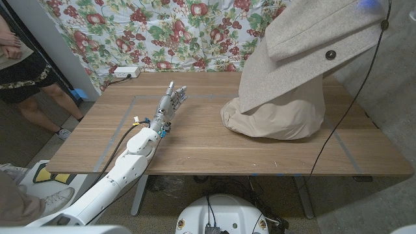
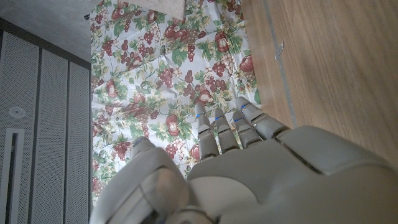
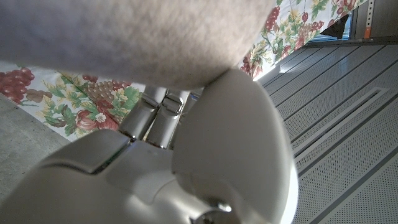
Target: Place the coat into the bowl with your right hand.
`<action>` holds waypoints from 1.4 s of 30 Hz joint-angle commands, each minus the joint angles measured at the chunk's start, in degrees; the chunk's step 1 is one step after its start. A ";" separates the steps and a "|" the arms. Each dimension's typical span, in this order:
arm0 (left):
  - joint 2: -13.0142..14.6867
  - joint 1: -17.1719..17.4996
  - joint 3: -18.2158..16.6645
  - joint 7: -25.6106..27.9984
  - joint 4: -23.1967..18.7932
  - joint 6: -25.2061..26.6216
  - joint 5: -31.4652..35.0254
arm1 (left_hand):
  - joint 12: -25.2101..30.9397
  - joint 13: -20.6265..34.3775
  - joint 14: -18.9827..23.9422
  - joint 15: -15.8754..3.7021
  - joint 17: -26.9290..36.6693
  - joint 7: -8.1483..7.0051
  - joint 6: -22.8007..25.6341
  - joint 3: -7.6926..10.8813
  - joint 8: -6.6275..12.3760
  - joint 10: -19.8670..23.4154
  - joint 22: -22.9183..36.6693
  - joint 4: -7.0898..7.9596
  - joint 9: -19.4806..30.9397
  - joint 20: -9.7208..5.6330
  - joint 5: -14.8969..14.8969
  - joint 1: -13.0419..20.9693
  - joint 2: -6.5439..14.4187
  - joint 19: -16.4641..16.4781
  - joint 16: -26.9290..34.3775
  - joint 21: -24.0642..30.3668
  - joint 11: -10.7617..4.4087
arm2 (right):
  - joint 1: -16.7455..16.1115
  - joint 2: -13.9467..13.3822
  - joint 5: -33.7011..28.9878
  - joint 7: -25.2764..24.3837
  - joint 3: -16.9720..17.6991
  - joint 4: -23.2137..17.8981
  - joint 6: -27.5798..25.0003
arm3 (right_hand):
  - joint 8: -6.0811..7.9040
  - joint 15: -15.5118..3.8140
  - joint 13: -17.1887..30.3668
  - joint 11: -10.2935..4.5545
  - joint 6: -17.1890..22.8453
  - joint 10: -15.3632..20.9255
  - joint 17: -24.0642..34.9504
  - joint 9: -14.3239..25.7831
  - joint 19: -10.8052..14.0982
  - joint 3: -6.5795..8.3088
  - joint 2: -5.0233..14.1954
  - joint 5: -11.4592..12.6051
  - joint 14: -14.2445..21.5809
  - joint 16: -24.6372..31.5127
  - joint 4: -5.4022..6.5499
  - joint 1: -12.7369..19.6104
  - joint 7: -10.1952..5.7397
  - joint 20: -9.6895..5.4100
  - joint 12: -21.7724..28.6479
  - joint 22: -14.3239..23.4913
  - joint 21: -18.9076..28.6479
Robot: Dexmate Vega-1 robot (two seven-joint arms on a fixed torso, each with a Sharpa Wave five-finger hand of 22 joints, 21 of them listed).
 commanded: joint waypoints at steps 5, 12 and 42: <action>-0.15 -0.75 0.12 -0.79 0.92 0.50 -0.32 | -0.13 0.24 -0.21 -5.75 0.23 0.24 0.45 0.43 -0.03 0.49 0.21 -0.23 0.18 -4.42 -0.03 -0.27 -0.04 0.04 -0.03 0.24 0.23 | 6.45 -1.65 -2.02 -0.01 -2.43 3.07 -0.90 | 0.38 -2.46 0.24 0.01 -0.28 0.28 0.11 0.36 -0.21 3.18 0.45 0.06 2.92 -0.42 -1.31 -0.05 -0.21 -4.70 -0.28 0.04 0.46; 0.01 -0.70 0.20 -0.74 0.75 1.13 -0.40 | -0.15 0.24 -0.23 -5.75 0.23 0.37 0.46 0.48 -0.04 0.47 0.21 -0.22 0.18 -4.43 -0.03 -0.30 -0.04 0.04 -0.04 0.24 0.14 | 7.20 -1.87 -2.48 0.18 -2.59 4.36 -1.12 | 0.51 -2.47 0.29 -0.19 -0.20 0.30 0.23 0.53 -0.27 3.57 0.37 0.05 3.02 -0.63 -1.31 -0.24 -0.19 -4.70 -0.34 0.01 0.64; 0.88 0.45 0.16 -0.33 -1.17 1.89 -0.32 | -0.25 0.25 -0.66 -5.73 0.24 0.44 0.16 0.62 -0.20 0.29 0.22 -0.17 0.18 -4.37 -0.10 -0.51 -0.11 -0.06 -0.15 0.21 0.18 | 8.17 -2.85 -4.11 -0.64 0.60 9.46 -1.05 | 0.83 -2.49 0.45 -0.36 -0.60 0.34 0.59 1.34 -0.84 5.59 -0.20 0.00 3.61 -1.77 -1.40 -1.16 -0.33 -4.68 -0.76 -0.04 1.53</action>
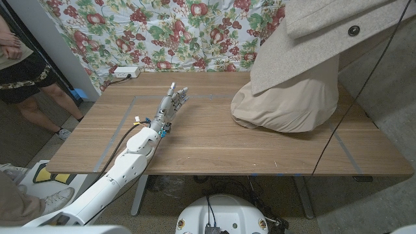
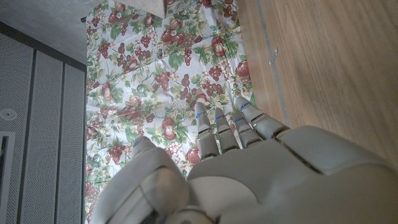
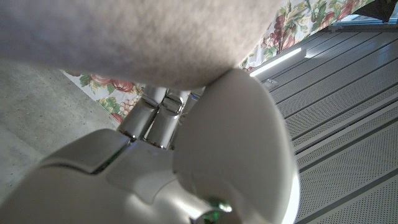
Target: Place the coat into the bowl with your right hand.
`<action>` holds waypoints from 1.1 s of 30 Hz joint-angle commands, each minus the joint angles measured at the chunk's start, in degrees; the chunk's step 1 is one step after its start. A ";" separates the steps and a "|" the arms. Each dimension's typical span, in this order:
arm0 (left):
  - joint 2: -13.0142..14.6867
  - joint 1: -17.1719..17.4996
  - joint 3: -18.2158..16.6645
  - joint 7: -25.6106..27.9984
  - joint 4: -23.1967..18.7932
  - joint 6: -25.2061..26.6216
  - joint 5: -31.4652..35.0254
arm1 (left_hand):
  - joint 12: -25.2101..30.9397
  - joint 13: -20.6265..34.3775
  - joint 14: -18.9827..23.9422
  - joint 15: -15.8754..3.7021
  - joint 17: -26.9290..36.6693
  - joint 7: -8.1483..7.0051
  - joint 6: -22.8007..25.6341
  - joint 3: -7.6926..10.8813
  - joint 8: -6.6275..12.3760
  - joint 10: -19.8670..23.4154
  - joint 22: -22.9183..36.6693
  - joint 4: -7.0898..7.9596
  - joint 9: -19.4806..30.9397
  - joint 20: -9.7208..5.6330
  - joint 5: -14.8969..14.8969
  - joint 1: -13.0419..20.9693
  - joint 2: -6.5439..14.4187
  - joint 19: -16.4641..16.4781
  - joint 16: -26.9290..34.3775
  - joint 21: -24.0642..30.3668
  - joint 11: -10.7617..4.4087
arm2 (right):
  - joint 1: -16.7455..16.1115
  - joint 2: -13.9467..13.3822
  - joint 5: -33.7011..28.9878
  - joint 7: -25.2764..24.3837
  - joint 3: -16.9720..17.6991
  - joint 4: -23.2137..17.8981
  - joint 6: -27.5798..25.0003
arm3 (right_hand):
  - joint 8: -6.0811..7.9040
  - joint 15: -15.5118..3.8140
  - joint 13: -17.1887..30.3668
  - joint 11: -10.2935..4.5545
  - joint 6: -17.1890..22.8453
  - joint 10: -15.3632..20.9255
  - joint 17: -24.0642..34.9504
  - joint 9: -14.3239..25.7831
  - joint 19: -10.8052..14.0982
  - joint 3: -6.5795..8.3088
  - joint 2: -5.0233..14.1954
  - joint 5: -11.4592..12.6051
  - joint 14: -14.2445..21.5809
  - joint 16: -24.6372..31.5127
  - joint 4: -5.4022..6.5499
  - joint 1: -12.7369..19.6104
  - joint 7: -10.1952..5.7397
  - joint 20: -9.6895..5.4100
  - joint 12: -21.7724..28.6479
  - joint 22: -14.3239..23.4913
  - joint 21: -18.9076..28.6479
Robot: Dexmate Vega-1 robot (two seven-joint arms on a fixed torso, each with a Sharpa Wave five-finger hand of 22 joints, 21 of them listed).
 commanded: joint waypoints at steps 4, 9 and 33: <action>0.60 0.94 -0.01 0.55 -1.51 0.32 0.20 | -0.02 0.25 -0.54 -5.55 0.25 0.10 -0.30 0.25 -0.25 0.34 0.22 -0.09 0.18 -4.35 -0.10 -0.54 -0.12 -0.06 -0.17 0.21 0.12 | 0.45 -0.45 -0.70 -1.04 1.68 3.51 -0.20 | 0.44 -2.88 0.50 -0.40 -0.36 0.02 0.25 0.38 -0.47 3.36 0.02 0.29 3.18 -0.24 -1.99 -0.25 -0.01 -4.87 -0.25 0.12 0.49; 0.71 1.21 0.04 0.68 -1.96 0.48 0.15 | -0.02 0.25 -0.57 -5.52 0.25 0.03 -0.26 0.27 -0.23 0.36 0.22 -0.08 0.18 -4.36 -0.11 -0.57 -0.13 -0.07 -0.16 0.20 0.12 | 1.47 -1.01 -1.01 -0.58 1.06 5.15 0.19 | 0.50 -2.82 0.30 -0.25 -0.41 0.23 0.48 0.52 -0.63 3.71 -0.14 0.24 3.15 -0.39 -1.99 -0.49 -0.04 -4.88 -0.40 0.07 0.62; 1.01 1.09 0.29 1.12 -2.72 1.26 0.40 | 0.00 0.25 -0.57 -5.47 0.24 0.04 0.02 0.42 -0.12 0.43 0.22 -0.07 0.18 -4.33 -0.13 -0.70 -0.19 -0.10 -0.09 0.21 0.16 | -0.50 -1.73 -1.54 0.04 0.40 13.58 1.12 | 0.71 -2.96 0.76 -0.49 -0.79 0.02 0.60 1.08 -1.37 5.04 -0.20 -0.04 3.49 -1.01 -1.95 -1.14 -0.16 -4.89 -0.67 -0.14 1.04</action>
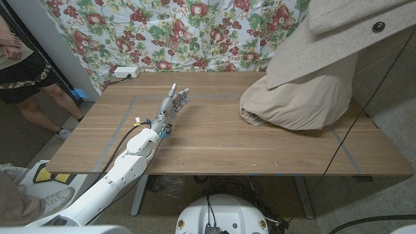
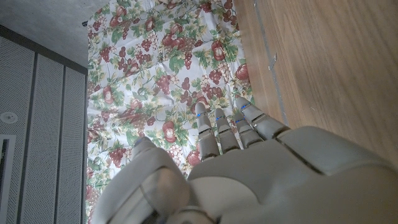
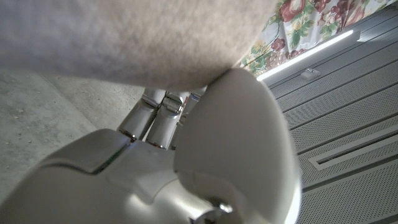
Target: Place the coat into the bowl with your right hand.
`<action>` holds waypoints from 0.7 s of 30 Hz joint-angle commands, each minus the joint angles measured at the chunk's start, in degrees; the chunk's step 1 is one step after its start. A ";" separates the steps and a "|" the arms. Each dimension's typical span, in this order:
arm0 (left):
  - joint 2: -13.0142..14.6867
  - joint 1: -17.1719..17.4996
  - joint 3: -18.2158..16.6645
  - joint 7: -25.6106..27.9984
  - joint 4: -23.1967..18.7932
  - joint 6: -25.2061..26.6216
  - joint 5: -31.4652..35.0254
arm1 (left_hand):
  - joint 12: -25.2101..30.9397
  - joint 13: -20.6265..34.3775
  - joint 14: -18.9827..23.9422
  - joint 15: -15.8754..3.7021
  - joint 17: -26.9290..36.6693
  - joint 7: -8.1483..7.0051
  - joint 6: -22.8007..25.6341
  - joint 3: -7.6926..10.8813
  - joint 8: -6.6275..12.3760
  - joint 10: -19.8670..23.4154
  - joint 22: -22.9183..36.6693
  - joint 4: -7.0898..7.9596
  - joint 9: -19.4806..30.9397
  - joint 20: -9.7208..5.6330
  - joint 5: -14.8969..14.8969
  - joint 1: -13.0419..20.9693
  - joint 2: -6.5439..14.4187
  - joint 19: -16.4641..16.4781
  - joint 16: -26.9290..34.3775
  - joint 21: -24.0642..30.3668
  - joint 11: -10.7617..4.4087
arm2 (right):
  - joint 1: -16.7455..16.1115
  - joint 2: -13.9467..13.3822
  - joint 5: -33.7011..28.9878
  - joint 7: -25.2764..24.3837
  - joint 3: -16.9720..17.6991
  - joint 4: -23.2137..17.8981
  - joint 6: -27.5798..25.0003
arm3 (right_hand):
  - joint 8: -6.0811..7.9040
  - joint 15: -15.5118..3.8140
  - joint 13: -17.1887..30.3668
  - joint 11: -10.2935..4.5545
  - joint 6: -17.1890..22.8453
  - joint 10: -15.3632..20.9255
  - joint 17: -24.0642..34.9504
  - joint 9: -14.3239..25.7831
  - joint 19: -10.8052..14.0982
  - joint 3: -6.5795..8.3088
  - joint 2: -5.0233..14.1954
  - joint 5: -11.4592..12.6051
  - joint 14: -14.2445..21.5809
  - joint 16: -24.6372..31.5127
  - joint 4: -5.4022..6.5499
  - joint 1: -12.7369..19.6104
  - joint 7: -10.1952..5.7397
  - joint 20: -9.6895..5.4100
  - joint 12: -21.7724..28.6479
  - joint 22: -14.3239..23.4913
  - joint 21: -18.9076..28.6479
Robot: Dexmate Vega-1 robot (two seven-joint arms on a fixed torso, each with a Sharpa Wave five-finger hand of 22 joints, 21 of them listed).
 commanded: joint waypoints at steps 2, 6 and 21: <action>0.34 -0.30 0.16 0.10 -0.45 0.61 0.12 | -0.01 0.24 0.00 -5.65 0.24 0.15 0.00 0.43 -0.14 0.44 0.22 -0.07 0.18 -4.35 -0.14 -0.48 0.03 -0.10 -0.10 0.20 0.14 | -1.16 -0.59 -0.97 0.29 -1.00 5.46 1.85 | 0.30 -3.04 0.53 -0.19 -0.45 0.03 0.44 0.37 -0.35 2.61 0.30 0.27 3.37 -0.14 -1.54 -0.29 -0.21 -5.18 -0.24 0.02 0.45; 0.42 -0.46 0.21 -0.06 -0.46 0.83 0.06 | -0.04 0.24 -0.01 -5.69 0.24 0.09 0.04 0.45 -0.13 0.36 0.22 -0.07 0.18 -4.35 -0.14 -0.50 0.03 -0.10 -0.10 0.21 0.17 | -1.14 -0.42 -0.89 0.29 -1.18 7.06 1.91 | 0.35 -3.03 0.56 -0.34 -0.45 -0.03 0.54 0.44 -0.45 2.69 0.16 0.21 3.27 -0.21 -1.56 -0.42 -0.25 -5.18 -0.31 0.00 0.52; 0.53 0.08 0.30 0.29 -1.38 1.12 0.05 | 0.01 0.24 0.00 -5.69 0.23 0.15 0.25 0.60 -0.06 0.50 0.22 -0.07 0.18 -4.27 -0.16 -0.54 0.07 -0.04 -0.07 0.23 0.04 | -0.97 0.35 -1.55 -1.00 -2.12 15.37 2.46 | 0.58 -3.16 0.88 -0.73 -1.01 -1.24 -0.69 1.02 -1.86 2.70 0.60 -0.34 2.62 -1.24 -1.27 -0.98 -0.81 -5.20 -0.93 -0.02 0.70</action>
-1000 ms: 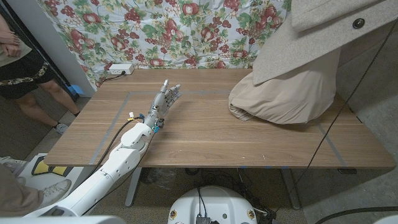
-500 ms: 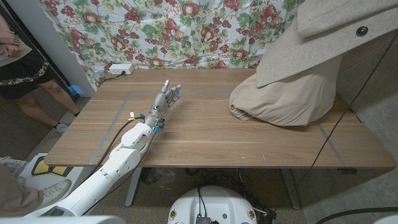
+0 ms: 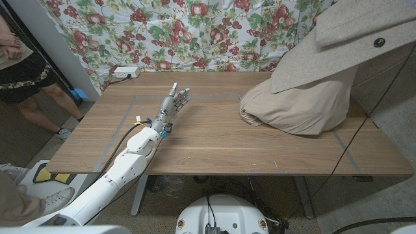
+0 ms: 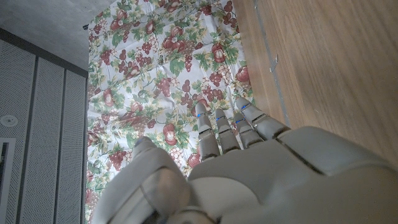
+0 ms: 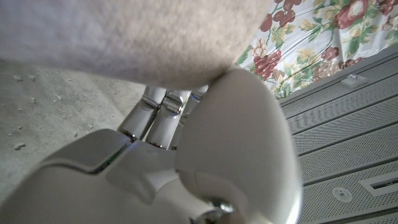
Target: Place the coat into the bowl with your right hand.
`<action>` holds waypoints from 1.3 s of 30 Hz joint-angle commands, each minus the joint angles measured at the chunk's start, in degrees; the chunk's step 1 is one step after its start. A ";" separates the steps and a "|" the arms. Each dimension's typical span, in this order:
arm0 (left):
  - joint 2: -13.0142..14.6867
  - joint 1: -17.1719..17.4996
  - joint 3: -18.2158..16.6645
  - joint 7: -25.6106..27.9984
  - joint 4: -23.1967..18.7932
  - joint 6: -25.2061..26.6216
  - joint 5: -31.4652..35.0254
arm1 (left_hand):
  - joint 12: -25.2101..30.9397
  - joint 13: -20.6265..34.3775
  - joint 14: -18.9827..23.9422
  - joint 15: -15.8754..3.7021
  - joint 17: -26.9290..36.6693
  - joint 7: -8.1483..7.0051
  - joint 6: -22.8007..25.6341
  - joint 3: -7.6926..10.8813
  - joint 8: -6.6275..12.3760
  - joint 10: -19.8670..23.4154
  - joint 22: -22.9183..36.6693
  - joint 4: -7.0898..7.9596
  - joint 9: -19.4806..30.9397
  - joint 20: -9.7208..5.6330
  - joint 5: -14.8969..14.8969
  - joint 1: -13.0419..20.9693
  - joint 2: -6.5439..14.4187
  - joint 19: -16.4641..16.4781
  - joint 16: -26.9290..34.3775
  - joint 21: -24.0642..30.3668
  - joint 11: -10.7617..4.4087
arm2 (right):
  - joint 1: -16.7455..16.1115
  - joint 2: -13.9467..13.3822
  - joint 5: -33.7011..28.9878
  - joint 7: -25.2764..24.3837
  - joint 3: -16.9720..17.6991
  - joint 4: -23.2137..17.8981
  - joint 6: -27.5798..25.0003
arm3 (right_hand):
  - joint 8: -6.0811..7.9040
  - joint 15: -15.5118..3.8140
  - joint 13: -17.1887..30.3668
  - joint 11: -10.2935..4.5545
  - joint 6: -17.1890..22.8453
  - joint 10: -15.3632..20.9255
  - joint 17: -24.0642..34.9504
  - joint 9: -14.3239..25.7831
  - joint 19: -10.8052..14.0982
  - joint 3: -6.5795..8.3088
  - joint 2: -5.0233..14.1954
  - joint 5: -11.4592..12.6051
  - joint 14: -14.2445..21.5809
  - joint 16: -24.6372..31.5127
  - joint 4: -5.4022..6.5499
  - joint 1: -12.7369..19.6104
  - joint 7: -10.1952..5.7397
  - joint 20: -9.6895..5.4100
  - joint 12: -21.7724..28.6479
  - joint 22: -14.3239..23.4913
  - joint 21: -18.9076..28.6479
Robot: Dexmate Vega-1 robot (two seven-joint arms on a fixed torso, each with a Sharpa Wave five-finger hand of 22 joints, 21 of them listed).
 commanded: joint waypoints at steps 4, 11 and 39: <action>0.16 0.79 0.10 0.94 -1.46 0.51 0.10 | 0.03 0.25 -0.01 -5.67 0.24 0.14 0.31 0.04 -0.04 0.61 0.22 -0.14 0.17 -4.29 -0.16 -0.57 0.04 -0.02 -0.07 0.24 0.03 | -1.88 0.68 0.01 -1.05 0.46 7.23 0.82 | 0.66 -3.16 0.01 -0.05 -0.33 -0.28 -0.79 0.33 -0.59 1.23 0.73 -0.09 2.27 -0.54 -0.85 -0.15 -0.13 -5.70 -0.51 0.00 0.38; 0.11 0.61 0.47 0.85 -1.80 0.75 0.29 | 0.07 0.25 0.02 -5.69 0.24 0.11 0.39 0.05 -0.03 0.74 0.22 -0.13 0.17 -4.27 -0.17 -0.64 -0.03 -0.02 -0.05 0.24 0.05 | -5.23 0.79 0.64 -1.10 1.26 8.03 0.23 | 0.80 -3.17 -0.73 -0.40 -0.31 0.30 -1.87 0.48 -1.25 1.16 0.92 -0.15 2.36 -1.11 -0.68 -0.56 -0.49 -5.66 -0.92 0.00 0.50; 0.69 3.62 -0.30 4.07 -5.68 1.07 0.03 | -0.22 0.25 0.17 -5.87 0.25 -1.54 -6.64 0.09 -1.75 0.12 0.23 -0.05 0.13 -4.30 0.04 -1.34 -0.63 0.17 0.01 0.29 0.02 | -16.91 5.40 2.08 -2.92 0.35 11.66 3.49 | 0.71 -2.96 0.36 -0.87 -0.46 -0.22 -2.35 0.21 -2.45 1.81 0.99 -0.36 2.09 -1.73 -0.86 -1.30 -0.93 -5.68 -1.09 0.05 1.38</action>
